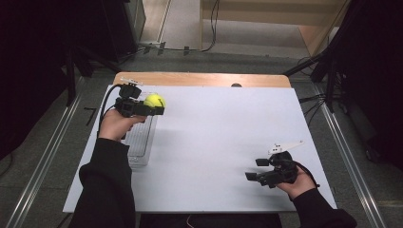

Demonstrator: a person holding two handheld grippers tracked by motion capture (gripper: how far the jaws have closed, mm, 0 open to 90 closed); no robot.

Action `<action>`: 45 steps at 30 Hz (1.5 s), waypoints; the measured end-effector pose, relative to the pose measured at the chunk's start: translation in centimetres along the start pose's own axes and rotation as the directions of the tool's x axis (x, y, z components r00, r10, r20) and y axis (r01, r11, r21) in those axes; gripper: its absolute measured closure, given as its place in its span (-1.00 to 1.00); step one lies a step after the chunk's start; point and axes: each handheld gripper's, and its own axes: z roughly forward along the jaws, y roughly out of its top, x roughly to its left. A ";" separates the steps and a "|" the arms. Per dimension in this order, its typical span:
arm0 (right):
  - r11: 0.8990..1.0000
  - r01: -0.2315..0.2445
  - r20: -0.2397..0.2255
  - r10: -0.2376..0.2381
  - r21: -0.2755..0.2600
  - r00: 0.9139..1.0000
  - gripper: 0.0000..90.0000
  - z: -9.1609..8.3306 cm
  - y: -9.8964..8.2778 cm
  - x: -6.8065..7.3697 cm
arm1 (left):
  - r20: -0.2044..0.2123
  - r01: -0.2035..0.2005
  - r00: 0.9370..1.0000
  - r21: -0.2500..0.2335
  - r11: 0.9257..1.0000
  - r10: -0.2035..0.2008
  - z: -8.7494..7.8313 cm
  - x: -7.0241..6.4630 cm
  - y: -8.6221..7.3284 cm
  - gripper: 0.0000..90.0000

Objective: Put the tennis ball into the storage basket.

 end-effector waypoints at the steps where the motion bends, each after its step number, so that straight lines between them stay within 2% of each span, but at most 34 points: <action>1: 1.000 -0.001 -0.001 0.001 0.002 1.000 -0.59 0.0 0.0 0.0 | -0.005 0.003 1.000 -0.003 1.000 -0.003 0.0 0.1 0.0 -0.42; 11: 1.000 -0.001 0.002 0.001 0.004 1.000 -0.59 0.0 0.0 0.0 | -0.063 0.036 0.997 -0.008 0.999 -0.037 -0.7 1.2 -0.4 -0.42; 15: 1.000 -0.001 0.001 0.001 0.005 1.000 -0.59 0.0 0.0 0.0 | -0.089 0.057 0.994 -0.019 0.998 -0.058 -0.9 1.4 -0.5 -0.42; 25: 1.000 0.000 0.002 0.000 0.005 1.000 -0.59 0.0 0.0 0.0 | -0.146 0.080 0.986 -0.018 0.997 -0.082 -0.9 2.2 -0.9 -0.42; 39: 1.000 0.001 0.002 -0.001 0.006 1.000 -0.59 0.1 0.0 0.0 | -0.163 0.096 0.982 -0.008 0.995 -0.096 -0.3 2.8 -1.3 -0.42; 45: 1.000 0.000 0.002 0.000 0.006 1.000 -0.59 0.1 0.0 0.0 | -0.177 0.115 0.978 0.003 0.993 -0.112 0.0 3.3 -1.7 -0.42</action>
